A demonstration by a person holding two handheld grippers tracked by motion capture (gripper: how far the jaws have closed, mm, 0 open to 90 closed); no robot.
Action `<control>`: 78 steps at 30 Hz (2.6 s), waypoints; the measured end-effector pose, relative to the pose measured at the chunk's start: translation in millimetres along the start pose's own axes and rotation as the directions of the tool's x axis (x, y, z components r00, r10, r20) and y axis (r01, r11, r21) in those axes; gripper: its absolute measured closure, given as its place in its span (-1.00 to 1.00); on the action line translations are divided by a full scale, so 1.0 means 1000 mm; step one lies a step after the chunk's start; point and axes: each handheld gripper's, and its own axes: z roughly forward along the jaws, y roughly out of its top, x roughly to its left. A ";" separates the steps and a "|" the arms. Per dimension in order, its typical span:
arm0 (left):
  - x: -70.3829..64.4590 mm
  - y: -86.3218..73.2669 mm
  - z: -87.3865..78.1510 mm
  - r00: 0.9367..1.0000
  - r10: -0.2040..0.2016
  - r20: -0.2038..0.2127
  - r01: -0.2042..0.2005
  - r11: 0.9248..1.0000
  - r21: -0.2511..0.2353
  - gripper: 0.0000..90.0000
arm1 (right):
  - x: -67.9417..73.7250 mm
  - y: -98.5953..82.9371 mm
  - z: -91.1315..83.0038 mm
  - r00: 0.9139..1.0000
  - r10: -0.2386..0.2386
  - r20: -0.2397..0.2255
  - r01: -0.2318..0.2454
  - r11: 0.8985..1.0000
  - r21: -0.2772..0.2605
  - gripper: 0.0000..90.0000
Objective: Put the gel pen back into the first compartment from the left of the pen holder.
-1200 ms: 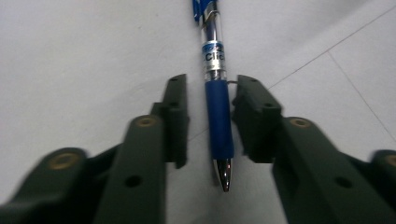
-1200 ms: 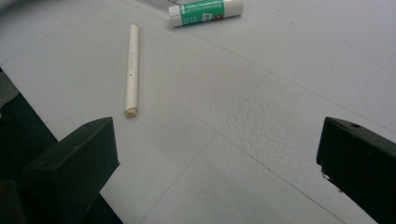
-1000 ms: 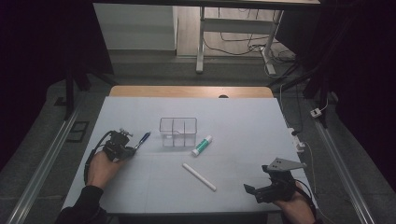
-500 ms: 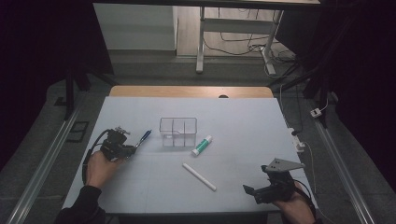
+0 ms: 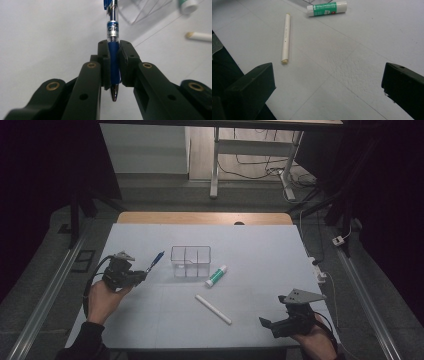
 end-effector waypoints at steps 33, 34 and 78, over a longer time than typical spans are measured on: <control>-0.066 0.013 -0.011 0.973 0.171 0.153 -0.157 0.983 -0.097 0.77 | 0.033 0.038 0.026 0.976 -0.212 -0.050 0.211 0.977 -0.028 -1.00; -0.067 0.013 -0.011 0.972 0.174 0.156 -0.161 0.982 -0.096 0.77 | 0.035 0.040 0.028 0.974 -0.219 -0.052 0.218 0.976 -0.022 -1.00; -0.125 0.031 0.004 0.919 0.295 0.262 -0.306 0.952 -0.001 0.77 | 0.099 0.090 0.098 0.589 -0.785 0.192 0.795 0.606 0.040 -0.82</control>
